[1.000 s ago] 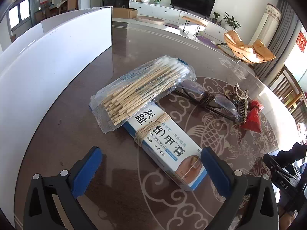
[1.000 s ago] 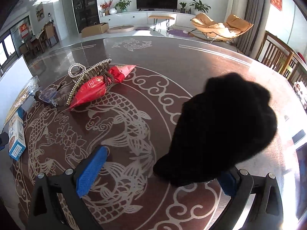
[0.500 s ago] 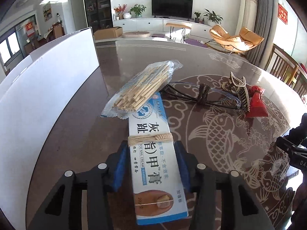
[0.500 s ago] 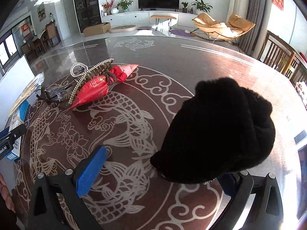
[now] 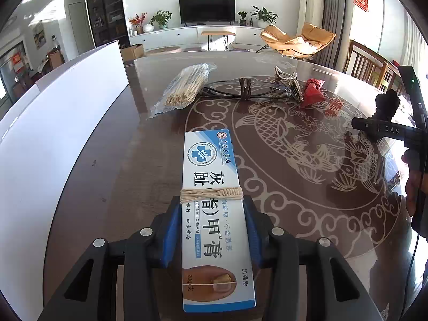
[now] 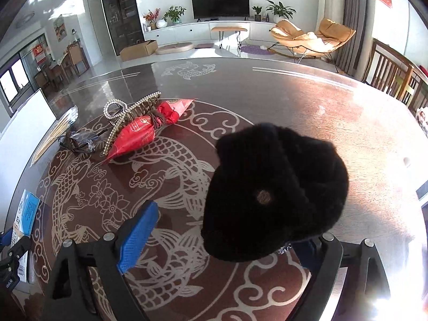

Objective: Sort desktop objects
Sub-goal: 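Lift the nail cream box with the left tool while the right tool holds the pouch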

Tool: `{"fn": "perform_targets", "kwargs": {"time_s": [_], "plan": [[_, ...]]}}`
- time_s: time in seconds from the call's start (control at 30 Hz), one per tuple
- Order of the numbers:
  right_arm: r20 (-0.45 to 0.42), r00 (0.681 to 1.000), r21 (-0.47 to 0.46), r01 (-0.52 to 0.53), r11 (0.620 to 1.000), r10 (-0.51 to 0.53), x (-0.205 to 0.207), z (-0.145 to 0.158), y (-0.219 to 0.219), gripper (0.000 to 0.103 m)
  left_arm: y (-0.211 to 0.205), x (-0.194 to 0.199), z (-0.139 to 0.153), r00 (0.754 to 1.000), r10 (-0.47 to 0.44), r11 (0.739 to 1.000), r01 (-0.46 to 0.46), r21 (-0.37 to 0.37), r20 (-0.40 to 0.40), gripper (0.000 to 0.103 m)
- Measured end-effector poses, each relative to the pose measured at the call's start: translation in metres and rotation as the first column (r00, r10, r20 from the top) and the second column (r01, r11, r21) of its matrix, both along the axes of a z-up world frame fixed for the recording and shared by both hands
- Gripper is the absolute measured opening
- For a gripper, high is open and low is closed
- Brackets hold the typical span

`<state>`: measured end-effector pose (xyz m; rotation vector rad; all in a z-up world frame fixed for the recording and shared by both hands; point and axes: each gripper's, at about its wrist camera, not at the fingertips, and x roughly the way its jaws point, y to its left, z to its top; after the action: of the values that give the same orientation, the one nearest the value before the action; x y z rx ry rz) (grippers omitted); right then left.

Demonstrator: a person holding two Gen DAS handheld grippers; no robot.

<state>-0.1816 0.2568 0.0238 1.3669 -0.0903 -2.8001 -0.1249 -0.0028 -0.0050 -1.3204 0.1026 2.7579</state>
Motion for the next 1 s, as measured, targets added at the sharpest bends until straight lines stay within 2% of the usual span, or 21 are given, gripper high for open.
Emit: {"fn": "perform_targets", "kwargs": {"time_s": [0.07, 0.13, 0.17, 0.2, 0.27, 0.33, 0.43, 0.47, 0.5, 0.53, 0.6, 0.67, 0.8, 1.0], "plan": [[-0.006, 1.0, 0.008, 0.013, 1.0, -0.013, 0.001, 0.001, 0.0, 0.074, 0.0, 0.0, 0.0, 1.0, 0.0, 1.0, 0.0, 0.001, 0.0, 0.045], [-0.013, 1.0, 0.029, 0.014, 0.999, -0.014, 0.002, 0.003, -0.004, 0.048, -0.001, 0.0, 0.0, 1.0, 0.0, 1.0, 0.0, 0.002, 0.0, 0.045], [-0.017, 1.0, 0.038, 0.002, 0.999, -0.001, 0.002, 0.004, -0.008, 0.041, 0.0, 0.0, 0.0, 1.0, 0.0, 1.0, 0.0, 0.002, 0.0, 0.045], [-0.019, 1.0, 0.044, -0.021, 0.999, 0.022, 0.003, 0.005, -0.013, 0.038, 0.0, -0.001, 0.0, 1.0, 0.0, 1.0, 0.0, 0.003, 0.0, 0.045], [-0.016, 0.997, 0.041, -0.074, 0.996, 0.075, 0.001, 0.003, -0.017, 0.038, 0.0, -0.001, 0.0, 1.0, 0.0, 1.0, 0.0, 0.003, 0.0, 0.045], [-0.028, 0.987, -0.053, -0.157, 0.986, 0.156, 0.018, 0.003, -0.029, 0.038, -0.001, -0.002, 0.0, 1.0, 0.0, 1.0, 0.0, 0.006, 0.001, 0.045], [-0.041, 0.951, -0.149, -0.31, 0.939, 0.307, 0.056, 0.002, -0.054, 0.038, 0.0, -0.002, 0.0, 1.0, 0.0, 1.0, 0.0, 0.009, 0.001, 0.045], [-0.041, 0.944, -0.142, -0.329, 0.934, 0.327, 0.067, 0.002, -0.061, 0.039, 0.0, -0.002, 0.0, 1.0, 0.0, 1.0, 0.0, 0.009, 0.001, 0.045], [-0.04, 0.943, -0.123, -0.333, 0.935, 0.331, 0.078, 0.0, -0.07, 0.05, -0.001, -0.002, 0.0, 1.0, 0.0, 1.0, 0.0, 0.009, 0.001, 0.045], [-0.04, 0.946, -0.103, -0.325, 0.94, 0.323, 0.084, 0.001, -0.074, 0.075, -0.001, -0.002, 0.0, 1.0, -0.001, 1.0, 0.001, 0.01, 0.001, 0.045], [-0.056, 0.959, -0.021, -0.28, 0.96, 0.279, 0.093, 0.003, -0.08, 0.099, -0.001, -0.002, 0.0, 1.0, -0.001, 1.0, 0.001, 0.013, 0.001, 0.044], [-0.047, 0.967, 0.019, -0.249, 0.968, 0.25, 0.093, 0.001, -0.083, 0.099, 0.0, -0.002, 0.0, 1.0, -0.002, 1.0, 0.002, 0.013, 0.002, 0.044], [0.039, 0.971, 0.066, -0.237, 0.969, 0.235, 0.083, -0.009, -0.085, 0.101, 0.002, 0.013, 0.0, 1.0, -0.021, 1.0, 0.021, 0.004, 0.0, 0.045], [0.036, 0.969, 0.089, -0.247, 0.965, 0.245, 0.08, -0.009, -0.082, 0.103, 0.003, 0.029, 0.001, 0.999, -0.033, 0.999, 0.033, 0.004, 0.0, 0.045]]}}
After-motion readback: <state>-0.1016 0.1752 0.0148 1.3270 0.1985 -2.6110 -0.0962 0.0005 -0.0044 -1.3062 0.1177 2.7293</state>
